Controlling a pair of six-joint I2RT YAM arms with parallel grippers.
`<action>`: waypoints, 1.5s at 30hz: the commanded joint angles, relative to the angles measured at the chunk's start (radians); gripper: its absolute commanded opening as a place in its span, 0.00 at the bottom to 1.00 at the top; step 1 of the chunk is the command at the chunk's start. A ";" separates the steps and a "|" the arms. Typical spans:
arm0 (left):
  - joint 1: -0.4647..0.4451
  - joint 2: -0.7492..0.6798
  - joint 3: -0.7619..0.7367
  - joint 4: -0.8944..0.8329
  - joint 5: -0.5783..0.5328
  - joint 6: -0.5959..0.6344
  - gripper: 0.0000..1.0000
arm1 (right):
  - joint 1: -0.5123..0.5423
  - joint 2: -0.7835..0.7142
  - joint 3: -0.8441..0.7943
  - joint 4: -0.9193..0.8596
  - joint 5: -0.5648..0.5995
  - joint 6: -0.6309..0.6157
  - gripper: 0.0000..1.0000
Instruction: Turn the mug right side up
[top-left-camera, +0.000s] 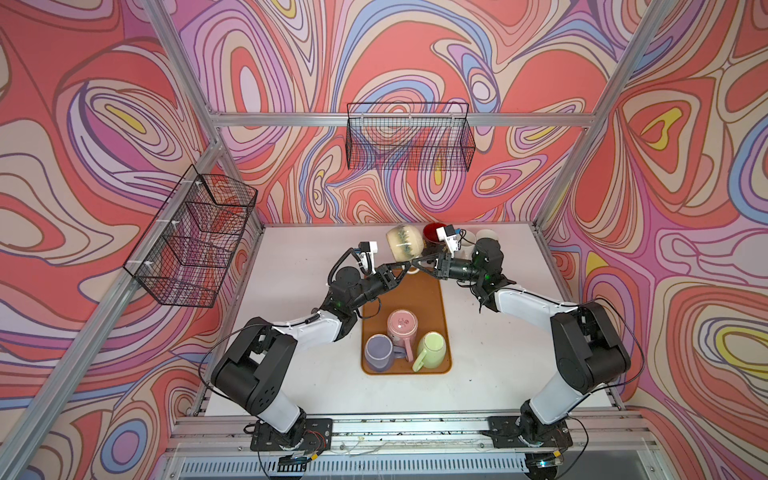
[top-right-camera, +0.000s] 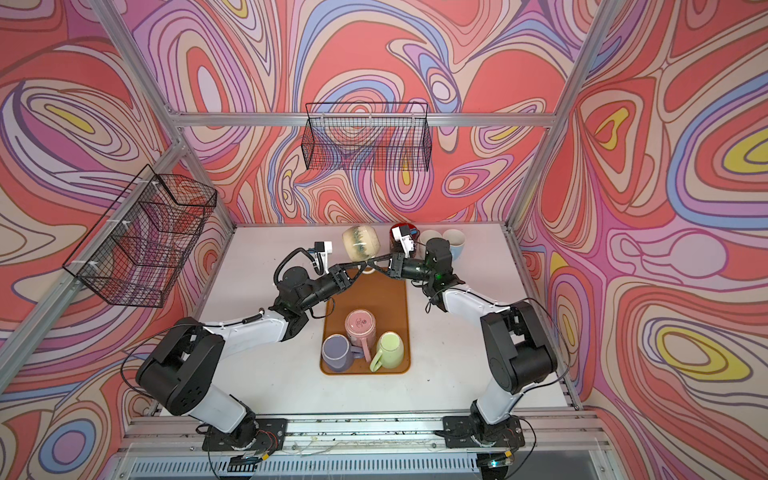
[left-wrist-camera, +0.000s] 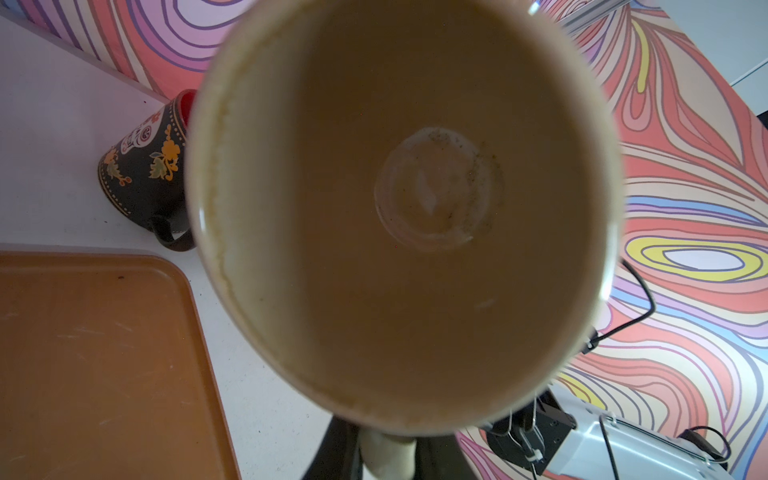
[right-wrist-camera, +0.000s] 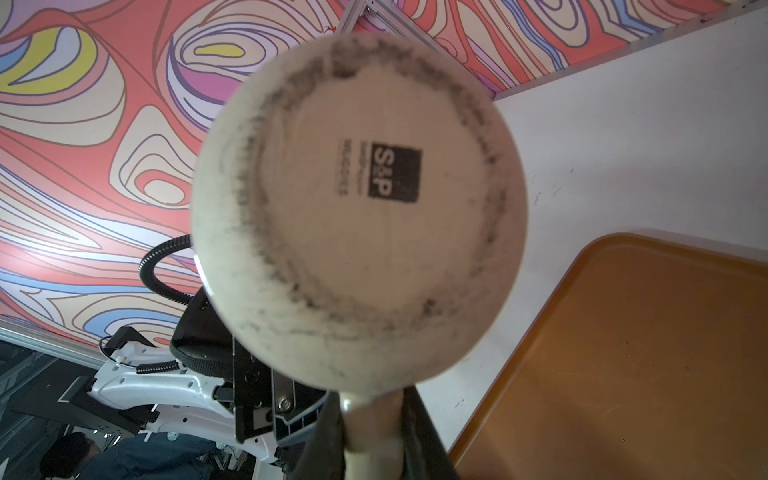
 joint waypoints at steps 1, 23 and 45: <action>-0.001 0.000 0.031 0.086 0.049 0.029 0.18 | 0.002 0.005 0.014 0.165 -0.003 0.076 0.00; -0.009 0.035 0.060 0.105 0.054 0.012 0.15 | 0.024 0.046 0.008 0.228 -0.010 0.106 0.00; -0.002 -0.029 -0.055 0.123 -0.019 0.039 0.00 | 0.020 0.017 0.012 0.134 -0.010 0.026 0.06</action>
